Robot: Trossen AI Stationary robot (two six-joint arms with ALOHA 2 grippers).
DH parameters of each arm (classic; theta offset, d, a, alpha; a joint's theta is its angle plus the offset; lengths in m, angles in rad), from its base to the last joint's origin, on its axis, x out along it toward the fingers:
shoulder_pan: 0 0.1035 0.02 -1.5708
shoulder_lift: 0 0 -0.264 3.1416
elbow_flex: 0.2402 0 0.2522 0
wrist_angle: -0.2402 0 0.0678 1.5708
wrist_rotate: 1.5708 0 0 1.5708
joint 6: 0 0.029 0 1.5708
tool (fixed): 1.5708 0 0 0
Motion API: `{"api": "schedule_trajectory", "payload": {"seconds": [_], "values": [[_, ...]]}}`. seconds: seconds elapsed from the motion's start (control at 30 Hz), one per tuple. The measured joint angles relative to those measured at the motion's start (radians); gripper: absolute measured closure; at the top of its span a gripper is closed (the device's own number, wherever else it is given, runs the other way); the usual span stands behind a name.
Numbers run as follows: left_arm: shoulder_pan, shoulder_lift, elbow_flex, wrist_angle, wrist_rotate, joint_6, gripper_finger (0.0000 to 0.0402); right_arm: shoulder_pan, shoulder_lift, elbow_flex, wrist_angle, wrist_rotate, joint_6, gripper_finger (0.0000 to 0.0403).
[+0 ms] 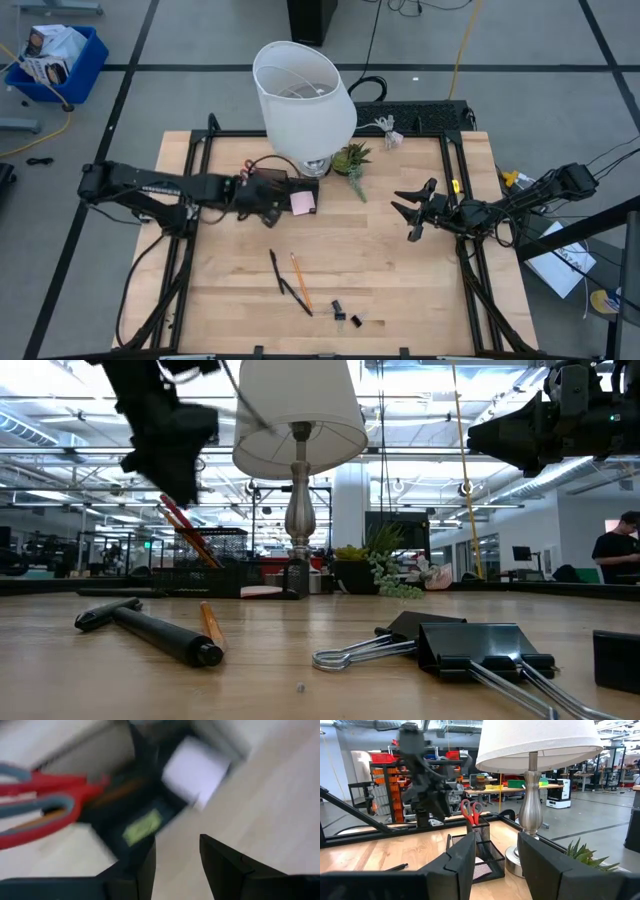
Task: Pick and place office supplies into organizer
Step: Put the black pen into the black desk organizer
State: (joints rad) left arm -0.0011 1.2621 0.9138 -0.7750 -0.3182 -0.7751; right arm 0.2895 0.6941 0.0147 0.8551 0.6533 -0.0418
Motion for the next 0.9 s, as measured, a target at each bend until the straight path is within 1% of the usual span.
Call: {"api": "schedule_trajectory", "payload": {"seconds": [0.17,0.2,0.23,0.3,0.37,0.47,0.5,0.53,0.6,0.67,0.73,0.77,0.83,0.9], "values": [[-0.191,0.015,-0.004,0.128,-0.444,-0.358,0.0245,0.0,0.0,0.0,0.0,0.0,0.0,0.0261],[-0.219,0.021,-0.004,0.159,-0.505,-0.43,0.0245,0.0,0.0,0.0,0.0,0.0,0.0,0.0261],[-0.242,0.023,-0.005,0.196,-0.54,-0.482,0.0245,0.0,0.0,0.0,0.0,0.0,0.0,0.0261],[-0.273,0.022,-0.005,0.279,-0.57,-0.521,0.0245,0.0,0.0,0.0,0.0,0.0,0.0,0.0261],[-0.29,0.022,-0.005,0.376,-0.576,-0.507,0.0245,0.0,0.0,0.0,0.0,0.0,0.0,0.0261],[-0.314,0.022,-0.005,0.457,-0.571,-0.341,0.0245,0.0,0.0,0.0,0.0,0.0,0.0,0.0261],[-0.323,0.024,-0.005,0.484,-0.57,-0.298,0.0245,0.0,0.0,0.0,0.0,0.0,0.0,0.0261],[-0.331,0.036,-0.005,0.517,-0.574,-0.291,0.0245,0.0,0.0,0.0,0.0,0.0,0.0,0.0261],[-0.34,0.066,-0.002,0.551,-0.582,-0.362,0.0245,0.0,0.0,0.0,0.0,0.0,0.0,0.0261],[-0.35,0.091,-0.006,0.503,-0.599,-0.513,0.0245,0.0,0.0,0.0,0.0,0.0,0.0,0.0261],[-0.35,0.13,-0.002,0.491,-0.584,-0.659,0.0245,0.0,0.0,0.0,0.0,0.0,0.0,0.0261],[-0.35,0.148,-0.002,0.455,-0.573,-0.727,0.0245,0.0,0.0,0.0,0.0,0.0,0.0,0.0261],[-0.35,0.186,-0.006,0.361,-0.518,-0.86,0.0245,0.0,0.0,0.0,-0.001,0.0,0.0,0.0261],[-0.353,0.214,-0.006,0.319,-0.443,-0.941,0.0245,0.0,0.0,0.0,-0.001,0.0,0.0,0.0261]]}}
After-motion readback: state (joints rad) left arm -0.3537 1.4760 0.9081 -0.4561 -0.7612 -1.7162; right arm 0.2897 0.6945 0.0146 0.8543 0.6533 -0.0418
